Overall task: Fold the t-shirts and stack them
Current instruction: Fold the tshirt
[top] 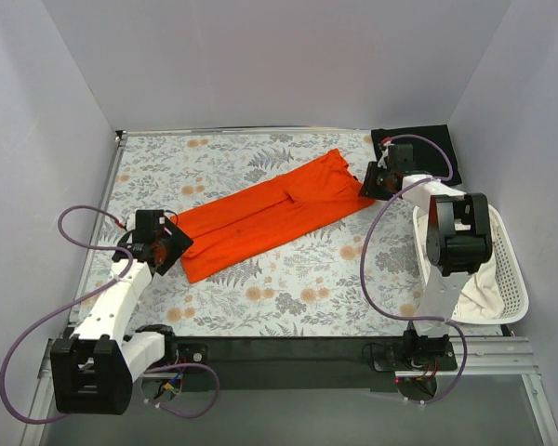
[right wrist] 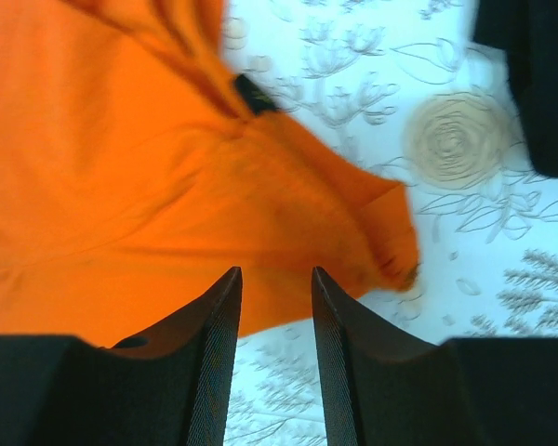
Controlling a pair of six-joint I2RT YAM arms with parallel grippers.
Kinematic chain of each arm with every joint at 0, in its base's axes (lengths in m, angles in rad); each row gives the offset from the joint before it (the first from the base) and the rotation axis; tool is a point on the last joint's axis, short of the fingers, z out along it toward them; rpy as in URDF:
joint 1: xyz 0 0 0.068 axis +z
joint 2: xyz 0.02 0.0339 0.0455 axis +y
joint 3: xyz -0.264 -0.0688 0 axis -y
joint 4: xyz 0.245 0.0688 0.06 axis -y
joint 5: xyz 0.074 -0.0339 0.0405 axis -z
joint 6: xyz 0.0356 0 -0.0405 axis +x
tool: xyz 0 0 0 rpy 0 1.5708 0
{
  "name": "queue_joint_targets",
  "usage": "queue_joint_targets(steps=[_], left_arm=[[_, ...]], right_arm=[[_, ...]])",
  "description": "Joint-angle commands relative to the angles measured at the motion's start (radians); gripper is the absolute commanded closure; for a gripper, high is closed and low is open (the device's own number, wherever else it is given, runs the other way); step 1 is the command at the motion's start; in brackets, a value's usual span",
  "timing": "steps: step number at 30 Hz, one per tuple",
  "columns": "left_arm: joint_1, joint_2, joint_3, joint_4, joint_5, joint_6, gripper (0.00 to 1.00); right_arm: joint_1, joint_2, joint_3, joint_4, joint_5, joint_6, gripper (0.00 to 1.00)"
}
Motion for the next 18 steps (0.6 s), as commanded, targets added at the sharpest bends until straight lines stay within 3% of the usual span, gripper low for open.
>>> queue_joint_targets(steps=[1,8,18], left_arm=[[0.003,-0.007,0.057,0.048,-0.013,0.108,0.36],[-0.036,0.212,0.17,0.307,-0.007,0.267,0.34],[-0.062,0.647,0.45,0.433,0.05,0.359,0.35]], right_arm=[[0.058,-0.14,-0.038,0.007,-0.014,0.014,0.63],[0.171,-0.269,-0.248,0.18,-0.083,0.221,0.63],[0.259,-0.21,-0.346,0.362,-0.152,0.381,0.63]])
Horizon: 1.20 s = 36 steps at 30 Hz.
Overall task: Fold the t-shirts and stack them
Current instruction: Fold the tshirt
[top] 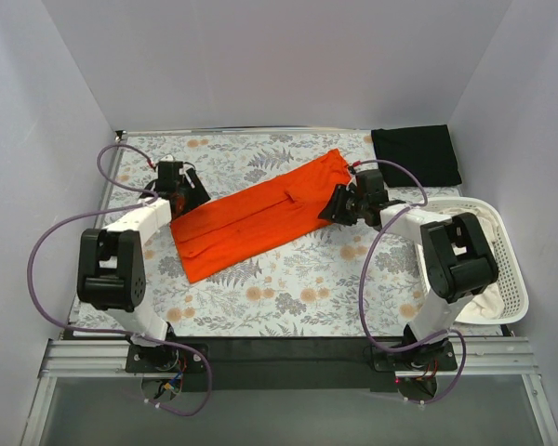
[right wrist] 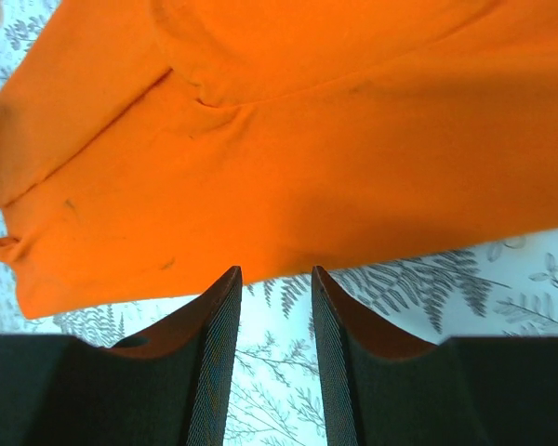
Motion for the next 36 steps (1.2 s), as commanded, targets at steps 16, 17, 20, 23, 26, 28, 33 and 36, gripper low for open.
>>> queue_joint_targets(steps=[16,17,20,23,26,28,33,36], left_arm=[[-0.075,0.132,-0.034,-0.137,-0.057,-0.076,0.39],[-0.107,0.127,-0.046,-0.165,-0.065,-0.099,0.4],[-0.147,0.089,-0.095,-0.245,-0.014,-0.209,0.41],[-0.192,0.002,-0.201,-0.246,0.055,-0.318,0.44],[-0.279,-0.122,-0.28,-0.245,0.084,-0.441,0.44],[-0.38,-0.172,-0.338,-0.243,0.124,-0.516,0.44],[-0.532,-0.287,-0.378,-0.268,0.13,-0.611,0.38],[-0.539,-0.388,-0.367,-0.325,0.055,-0.627,0.35]], right_arm=[[-0.136,0.256,0.094,0.121,-0.099,-0.031,0.62],[-0.149,0.295,0.161,0.063,-0.112,-0.048,0.62],[-0.184,0.367,0.313,-0.082,-0.077,-0.123,0.62],[-0.21,0.424,0.445,-0.159,-0.052,-0.169,0.62],[-0.232,0.47,0.523,-0.185,-0.047,-0.209,0.61],[-0.236,0.497,0.595,-0.211,-0.047,-0.249,0.61],[-0.235,0.465,0.633,-0.249,-0.084,-0.276,0.6],[-0.23,0.364,0.564,-0.251,-0.098,-0.284,0.57]])
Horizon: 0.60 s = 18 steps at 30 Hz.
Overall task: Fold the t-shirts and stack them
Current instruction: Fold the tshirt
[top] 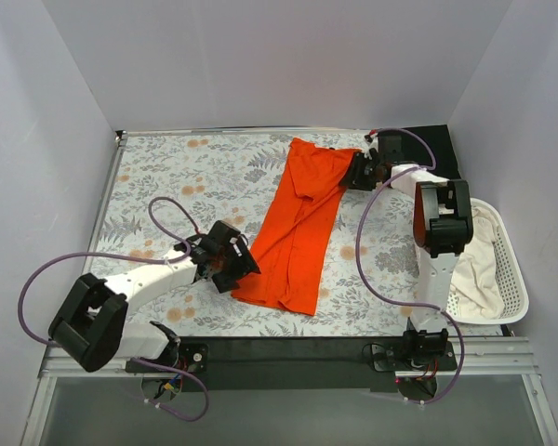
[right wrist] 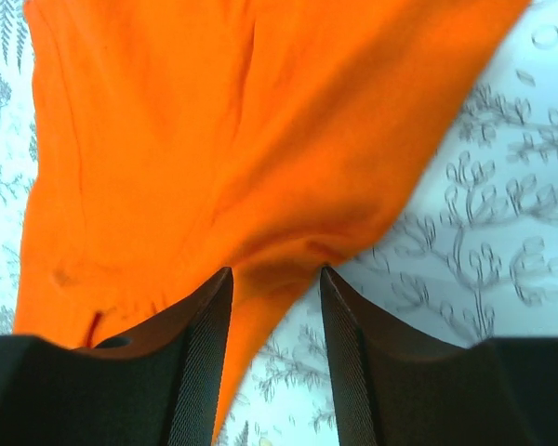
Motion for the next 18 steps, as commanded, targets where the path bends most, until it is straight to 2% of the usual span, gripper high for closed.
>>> queue_joint_targets(steps=[1,3,5,9,11,18], left_arm=[[0.0,-0.124,0.008,-0.146,-0.079,-0.067,0.34],[0.0,-0.168,0.024,-0.155,-0.123,-0.038,0.32],[0.002,-0.19,0.059,-0.169,-0.185,0.009,0.31],[0.0,-0.119,0.157,-0.163,-0.232,0.1,0.32],[0.002,-0.084,0.179,-0.159,-0.231,0.138,0.34],[0.002,-0.067,0.177,-0.151,-0.167,0.187,0.36]], right_arm=[[-0.001,-0.166,-0.089,-0.045,0.017,-0.056,0.56],[0.008,-0.236,-0.152,-0.047,0.018,-0.057,0.55],[0.037,-0.377,-0.261,-0.047,0.02,-0.053,0.55],[0.155,-0.539,-0.473,-0.05,0.043,-0.017,0.55],[0.209,-0.609,-0.528,-0.057,0.07,0.004,0.57],[0.42,-0.672,-0.642,-0.174,0.095,0.02,0.61]])
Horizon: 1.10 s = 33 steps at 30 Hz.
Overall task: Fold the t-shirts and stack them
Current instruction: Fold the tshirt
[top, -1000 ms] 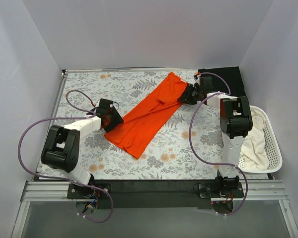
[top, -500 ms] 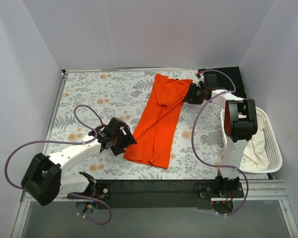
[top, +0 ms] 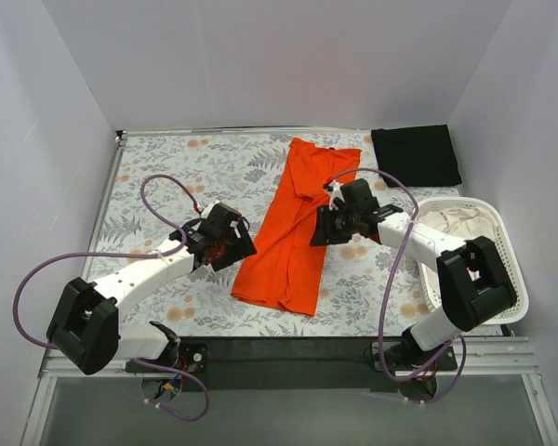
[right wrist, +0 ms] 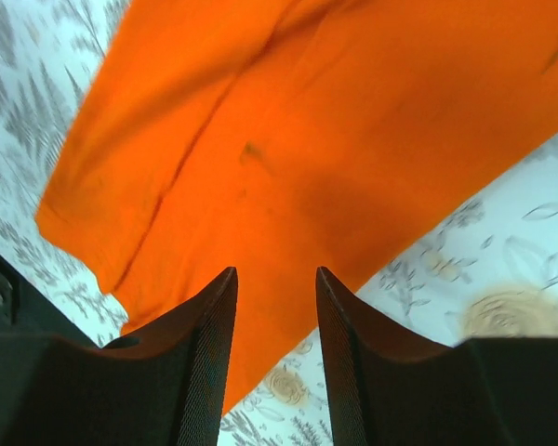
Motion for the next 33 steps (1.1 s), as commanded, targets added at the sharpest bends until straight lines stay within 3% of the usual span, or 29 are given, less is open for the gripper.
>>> queue_joint_targets(steps=[1,7,12,22,25,29,33], left_arm=[[0.003,-0.014,0.008,-0.008,0.019,0.045,0.36],[0.001,-0.031,-0.006,-0.017,0.052,0.054,0.36],[0.001,-0.049,-0.006,-0.032,0.081,0.054,0.36],[0.003,-0.121,-0.043,-0.06,0.144,0.047,0.36],[0.001,-0.13,-0.04,-0.055,0.174,0.042,0.35],[0.001,-0.103,-0.014,-0.031,0.182,0.051,0.35],[0.003,-0.012,0.081,0.026,0.159,0.091,0.35]], right_arm=[[0.06,-0.019,-0.059,-0.08,0.032,0.018,0.61],[0.189,0.024,-0.095,-0.125,0.034,0.016,0.61],[0.265,0.068,-0.1,-0.273,0.064,0.024,0.61],[0.278,-0.096,-0.193,-0.465,0.153,0.025,0.59],[0.273,-0.127,-0.122,-0.479,0.187,0.001,0.58],[0.226,-0.156,0.001,-0.467,0.363,-0.025,0.58],[0.058,-0.16,0.1,-0.363,0.37,-0.059,0.43]])
